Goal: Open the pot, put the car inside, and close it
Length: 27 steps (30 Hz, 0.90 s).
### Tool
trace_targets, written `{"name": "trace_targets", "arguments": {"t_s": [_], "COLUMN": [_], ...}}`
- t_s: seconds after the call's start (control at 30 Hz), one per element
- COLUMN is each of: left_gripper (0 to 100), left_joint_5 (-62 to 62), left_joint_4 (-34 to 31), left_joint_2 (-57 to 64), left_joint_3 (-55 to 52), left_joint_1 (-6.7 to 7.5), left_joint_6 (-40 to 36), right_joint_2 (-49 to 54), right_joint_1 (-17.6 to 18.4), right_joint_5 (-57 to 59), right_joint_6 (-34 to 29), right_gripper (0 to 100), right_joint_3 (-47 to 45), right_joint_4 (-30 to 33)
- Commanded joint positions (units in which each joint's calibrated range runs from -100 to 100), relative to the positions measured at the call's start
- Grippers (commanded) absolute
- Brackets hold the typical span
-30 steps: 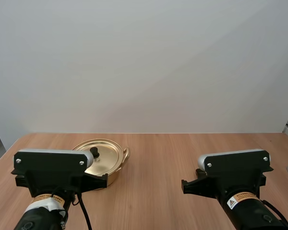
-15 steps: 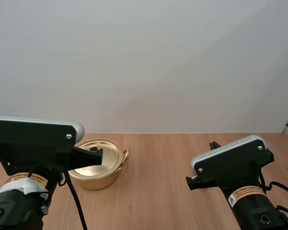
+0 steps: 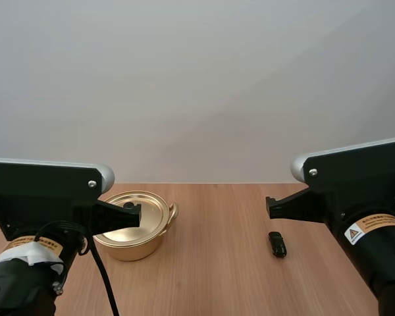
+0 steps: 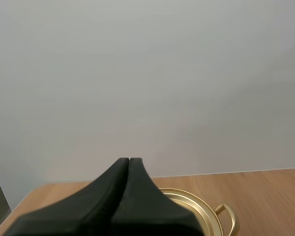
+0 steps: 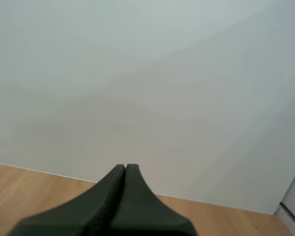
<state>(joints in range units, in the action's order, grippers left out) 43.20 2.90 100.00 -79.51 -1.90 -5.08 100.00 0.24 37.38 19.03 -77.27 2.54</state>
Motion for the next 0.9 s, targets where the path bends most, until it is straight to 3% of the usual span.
{"name": "trace_targets", "arguments": {"t_s": [0.0,0.43,0.67,0.87], "left_gripper": [0,0,0,0], "left_joint_5": [2.2,3.8,7.0,21.0], "left_joint_4": [-0.2,0.1,0.1,0.2], "left_joint_2": [0.0,-0.6,-15.2,-34.9], "left_joint_3": [0.0,1.7,5.1,14.7], "left_joint_1": [-0.02,-0.02,-0.02,-0.02], "left_joint_6": [0.0,1.8,8.1,11.2], "right_joint_2": [0.0,-0.1,-1.4,-1.4], "right_joint_1": [-0.5,-0.9,-0.9,-0.9], "right_joint_5": [8.3,14.1,17.0,17.2], "right_joint_6": [0.9,5.1,6.4,7.3], "right_gripper": [0,0,0,0], "right_joint_3": [1.8,1.8,1.9,1.9], "right_joint_4": [-8.5,-10.8,-12.0,-12.6]}}
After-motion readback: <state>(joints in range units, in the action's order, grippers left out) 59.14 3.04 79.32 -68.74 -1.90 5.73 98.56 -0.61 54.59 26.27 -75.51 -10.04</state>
